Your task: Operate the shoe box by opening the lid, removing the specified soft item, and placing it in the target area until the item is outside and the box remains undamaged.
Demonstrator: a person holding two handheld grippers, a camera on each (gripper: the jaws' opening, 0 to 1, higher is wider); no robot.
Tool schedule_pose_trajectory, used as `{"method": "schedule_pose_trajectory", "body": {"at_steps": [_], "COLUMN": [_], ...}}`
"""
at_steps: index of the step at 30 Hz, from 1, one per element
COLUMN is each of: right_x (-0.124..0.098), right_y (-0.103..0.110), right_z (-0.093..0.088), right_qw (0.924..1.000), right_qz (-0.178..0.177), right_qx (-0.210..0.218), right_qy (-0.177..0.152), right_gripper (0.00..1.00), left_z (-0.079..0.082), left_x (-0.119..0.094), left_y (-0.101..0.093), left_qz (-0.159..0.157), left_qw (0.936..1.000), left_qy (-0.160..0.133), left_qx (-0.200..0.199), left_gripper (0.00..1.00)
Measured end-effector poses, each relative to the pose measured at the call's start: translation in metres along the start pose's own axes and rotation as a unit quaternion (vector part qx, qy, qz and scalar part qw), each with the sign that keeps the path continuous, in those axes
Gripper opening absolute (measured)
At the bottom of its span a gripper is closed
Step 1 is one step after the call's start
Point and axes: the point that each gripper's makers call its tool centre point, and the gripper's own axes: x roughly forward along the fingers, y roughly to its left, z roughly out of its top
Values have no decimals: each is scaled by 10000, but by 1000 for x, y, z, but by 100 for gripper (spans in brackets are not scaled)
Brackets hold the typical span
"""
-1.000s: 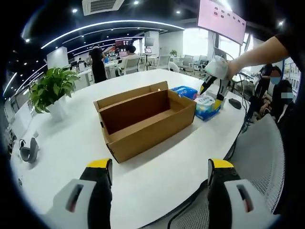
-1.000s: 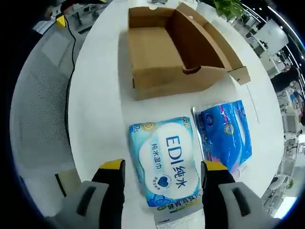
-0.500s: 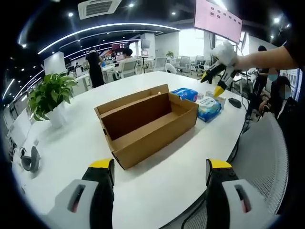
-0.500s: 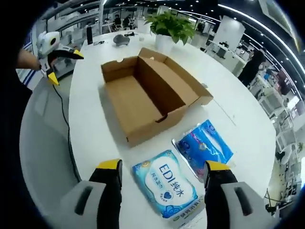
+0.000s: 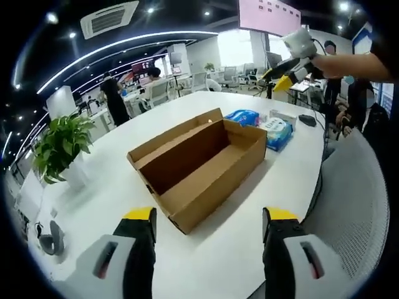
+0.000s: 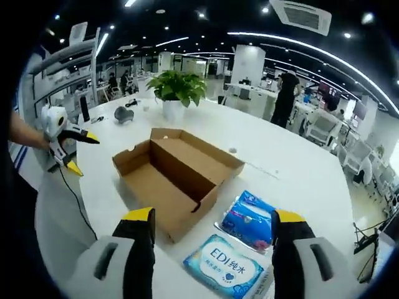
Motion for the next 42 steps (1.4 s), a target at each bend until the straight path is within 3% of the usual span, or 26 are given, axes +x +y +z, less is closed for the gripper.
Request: {"method": "schedule_pose_trajectory", "body": {"at_steps": [2,3,10,13,16,24,26,29,32,34,39,42], "right_x": [-2,-3,-13,-16,-17,-21,-23,-25,-29,-30,-34,-34], "right_y": [8,9,13,15,21,15,10,11,12,10,5,4], "right_z": [9,8,20,20,22,12,6,7,7,7,10,10], "right_qw": [9995,9995,9982,9991,9989,9986,9986,9982,9980,9977,9959,9916], "right_qz": [132,140,3,-59,22,-316,-467,-442,-514,-590,-732,-827], "right_qx": [148,200,406,62,116,311,218,376,334,295,486,979], "right_qy": [-253,-214,-451,-412,-457,-290,-121,-164,-167,-146,-232,-165], "right_gripper": [80,82,78,73,71,63,58,53,53,53,55,50], "left_z": [1,1,-1,-1,-1,-8,-16,-16,-22,-22,-22,-26], "left_x": [5,7,28,32,35,59,67,77,85,87,95,99], "left_y": [4,5,8,8,12,15,16,5,3,1,2,3], "left_qz": [-17,-31,-307,-514,-702,-901,-842,-1106,-1225,-1258,-1283,-1328], "left_qw": [10000,10000,9957,9933,9911,9888,9858,9816,9730,9720,9715,9701], "left_qy": [37,50,360,434,497,619,849,823,1010,1053,1075,1150], "left_qx": [36,65,791,943,1015,1017,1176,1318,1676,1680,1677,1677], "left_gripper": [68,67,61,58,55,48,48,48,49,49,48,48]}}
